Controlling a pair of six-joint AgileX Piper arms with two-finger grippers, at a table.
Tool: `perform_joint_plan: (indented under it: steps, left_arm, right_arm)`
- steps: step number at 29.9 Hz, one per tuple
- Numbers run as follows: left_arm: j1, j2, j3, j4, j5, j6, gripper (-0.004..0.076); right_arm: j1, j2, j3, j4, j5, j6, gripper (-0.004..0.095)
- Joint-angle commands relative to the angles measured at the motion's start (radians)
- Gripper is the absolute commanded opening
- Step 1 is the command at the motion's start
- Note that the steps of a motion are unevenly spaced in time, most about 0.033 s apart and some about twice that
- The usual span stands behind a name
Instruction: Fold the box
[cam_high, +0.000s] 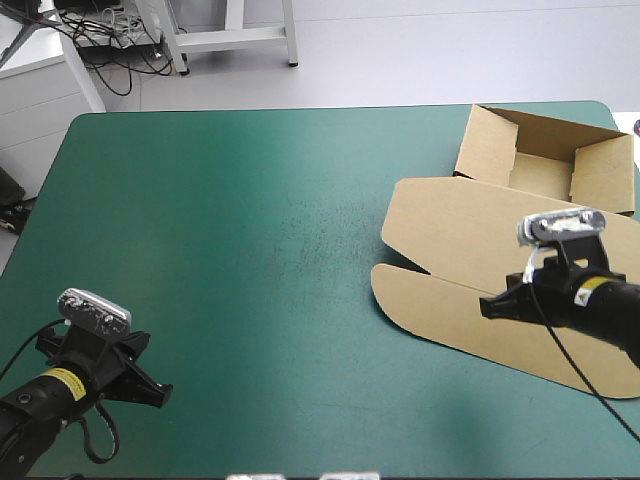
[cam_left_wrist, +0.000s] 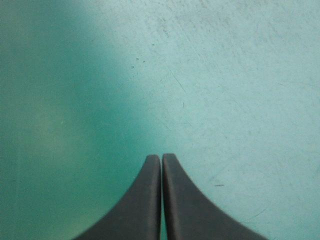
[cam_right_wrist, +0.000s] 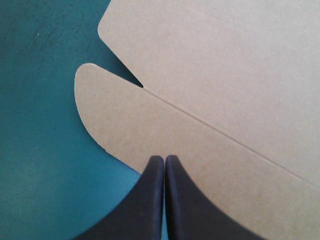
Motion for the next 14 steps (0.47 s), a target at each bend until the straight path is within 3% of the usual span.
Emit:
perform_joint_plan:
  steps: [1,7,14]
  left_arm:
    - [-0.004,-0.041,0.026,-0.002,-0.076,0.001,-0.0010]
    - [-0.004,-0.099,0.118,-0.016,-0.077,0.001,-0.0010]
    - [-0.004,-0.147,0.165,-0.025,-0.085,0.001,-0.0010]
  right_arm:
    - [0.001,-0.111,0.073,0.011,-0.063,-0.002,-0.0014]
    - [0.001,-0.269,0.238,0.012,-0.069,-0.002,-0.0014]
    - [0.001,-0.427,0.406,0.017,-0.097,-0.100,-0.0015]
